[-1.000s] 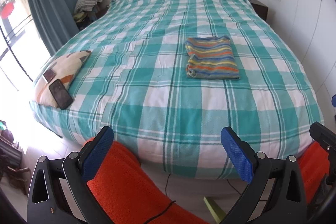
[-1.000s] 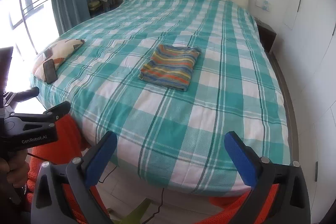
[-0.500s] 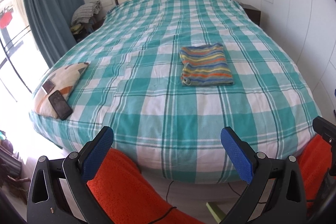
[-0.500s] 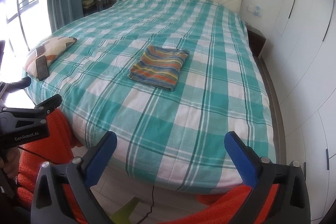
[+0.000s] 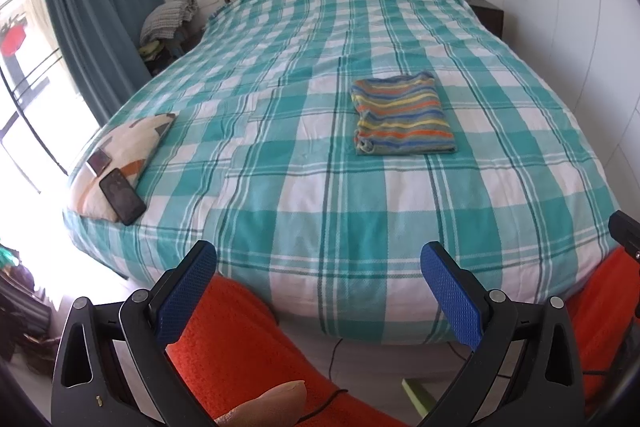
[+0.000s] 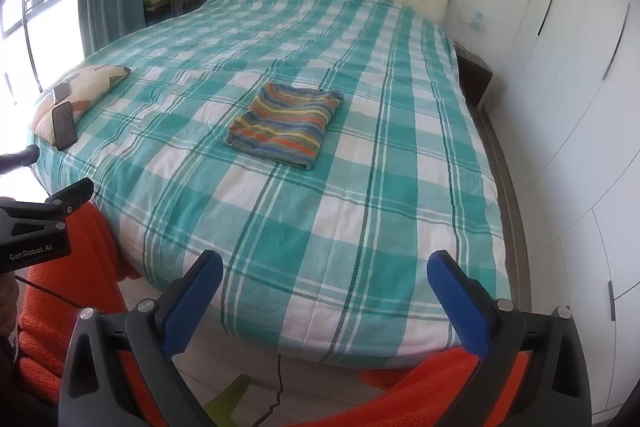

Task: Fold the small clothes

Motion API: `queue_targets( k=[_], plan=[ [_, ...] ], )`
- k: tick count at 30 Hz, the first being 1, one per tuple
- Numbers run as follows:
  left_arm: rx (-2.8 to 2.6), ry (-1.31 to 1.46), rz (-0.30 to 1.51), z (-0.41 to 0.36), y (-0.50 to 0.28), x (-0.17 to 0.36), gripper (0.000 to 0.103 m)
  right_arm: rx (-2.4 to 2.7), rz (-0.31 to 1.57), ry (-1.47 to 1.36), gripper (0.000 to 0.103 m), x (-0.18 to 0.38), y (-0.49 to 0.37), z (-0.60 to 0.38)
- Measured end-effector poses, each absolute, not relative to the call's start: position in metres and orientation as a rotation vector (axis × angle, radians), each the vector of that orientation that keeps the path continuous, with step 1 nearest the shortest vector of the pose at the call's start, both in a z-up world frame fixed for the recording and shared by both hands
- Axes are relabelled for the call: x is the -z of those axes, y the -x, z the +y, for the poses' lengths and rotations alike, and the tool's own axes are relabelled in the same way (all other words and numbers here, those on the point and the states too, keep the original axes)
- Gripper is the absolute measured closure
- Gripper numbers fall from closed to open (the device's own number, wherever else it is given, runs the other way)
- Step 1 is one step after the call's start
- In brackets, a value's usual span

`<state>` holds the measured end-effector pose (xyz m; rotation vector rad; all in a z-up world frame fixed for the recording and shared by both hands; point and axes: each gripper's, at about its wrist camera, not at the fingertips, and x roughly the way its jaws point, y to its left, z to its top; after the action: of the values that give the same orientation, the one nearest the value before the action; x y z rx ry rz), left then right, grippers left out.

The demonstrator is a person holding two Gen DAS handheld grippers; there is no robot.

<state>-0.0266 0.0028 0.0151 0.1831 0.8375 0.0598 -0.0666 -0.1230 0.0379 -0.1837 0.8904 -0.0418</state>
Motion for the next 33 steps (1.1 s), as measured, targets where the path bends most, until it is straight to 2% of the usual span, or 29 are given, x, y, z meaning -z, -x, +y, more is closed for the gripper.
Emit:
queue_targets(
  k=[15, 25, 33],
  plan=[
    [-0.051, -0.164, 0.817, 0.005, 0.029, -0.024, 0.0, 0.048, 0.902, 0.178, 0.002, -0.035, 0.063, -0.129],
    [-0.133, -0.267, 0.669, 0.02, 0.036, -0.074, 0.0, -0.109, 0.888, 0.186, 0.002, -0.071, 0.067, -0.137],
    [-0.077, -0.231, 0.797, 0.011, 0.054, -0.068, 0.0, -0.139, 0.889, 0.138, 0.002, -0.092, 0.08, -0.139]
  ],
)
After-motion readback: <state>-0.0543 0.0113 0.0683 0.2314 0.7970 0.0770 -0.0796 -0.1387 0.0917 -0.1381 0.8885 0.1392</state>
